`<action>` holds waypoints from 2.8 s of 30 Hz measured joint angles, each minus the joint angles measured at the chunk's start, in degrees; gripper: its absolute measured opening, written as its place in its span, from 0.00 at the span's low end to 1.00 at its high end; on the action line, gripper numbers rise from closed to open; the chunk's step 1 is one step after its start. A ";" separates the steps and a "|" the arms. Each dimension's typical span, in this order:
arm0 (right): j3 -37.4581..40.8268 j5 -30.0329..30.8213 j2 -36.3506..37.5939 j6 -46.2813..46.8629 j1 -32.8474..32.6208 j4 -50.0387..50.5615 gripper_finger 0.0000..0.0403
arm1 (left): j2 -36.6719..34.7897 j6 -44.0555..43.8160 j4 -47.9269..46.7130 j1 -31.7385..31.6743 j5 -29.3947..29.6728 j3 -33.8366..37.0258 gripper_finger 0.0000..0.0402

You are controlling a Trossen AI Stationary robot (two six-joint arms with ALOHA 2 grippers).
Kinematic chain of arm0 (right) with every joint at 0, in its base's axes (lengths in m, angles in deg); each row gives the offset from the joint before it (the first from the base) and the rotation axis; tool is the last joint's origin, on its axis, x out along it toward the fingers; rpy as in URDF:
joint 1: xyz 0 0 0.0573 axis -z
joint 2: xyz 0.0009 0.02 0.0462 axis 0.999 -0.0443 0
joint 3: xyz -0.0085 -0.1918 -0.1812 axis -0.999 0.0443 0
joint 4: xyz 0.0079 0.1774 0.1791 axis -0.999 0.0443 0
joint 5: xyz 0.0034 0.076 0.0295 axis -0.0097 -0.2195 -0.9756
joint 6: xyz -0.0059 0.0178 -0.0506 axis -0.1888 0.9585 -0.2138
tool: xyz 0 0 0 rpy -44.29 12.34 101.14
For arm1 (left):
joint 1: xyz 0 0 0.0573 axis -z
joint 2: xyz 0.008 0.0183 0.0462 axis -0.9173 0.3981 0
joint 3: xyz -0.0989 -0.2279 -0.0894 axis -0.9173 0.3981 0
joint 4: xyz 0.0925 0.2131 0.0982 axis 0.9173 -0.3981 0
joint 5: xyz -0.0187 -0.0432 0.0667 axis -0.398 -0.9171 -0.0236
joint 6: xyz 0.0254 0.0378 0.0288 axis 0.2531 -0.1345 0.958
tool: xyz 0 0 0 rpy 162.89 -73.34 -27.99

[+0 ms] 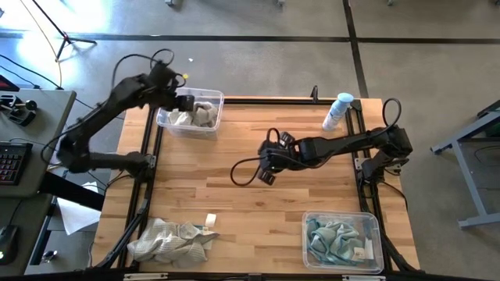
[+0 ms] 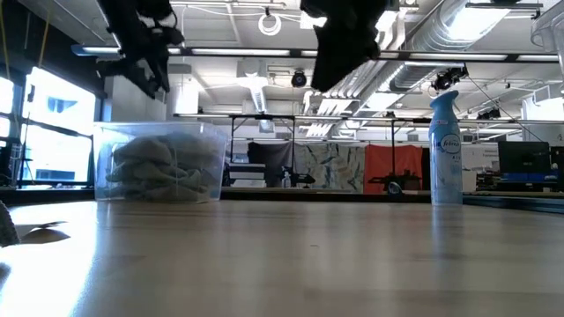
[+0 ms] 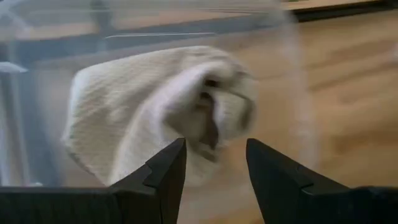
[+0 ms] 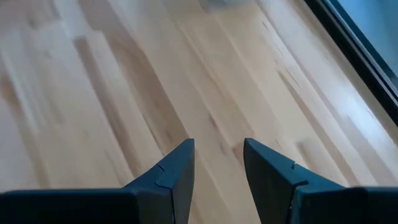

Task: Sort microfiber towel by color & place in baskets
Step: Put the white microfiber towel into the top transparent bin

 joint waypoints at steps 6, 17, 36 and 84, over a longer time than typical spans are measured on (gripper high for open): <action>0.00 -3.09 0.00 -4.03 1.81 3.38 0.33 | -8.40 -4.51 -0.02 11.62 1.23 0.00 0.38; -0.02 -10.05 -2.51 -11.97 2.65 -2.92 0.33 | -8.45 -20.31 0.53 44.01 13.51 5.12 0.38; -0.02 -13.03 -7.41 11.88 -7.26 -10.41 0.33 | 4.34 -26.38 3.95 74.30 3.77 6.75 0.38; -0.02 -1.16 -7.39 29.95 -17.46 -13.00 0.33 | 25.68 -31.47 9.23 88.33 -8.91 6.69 0.03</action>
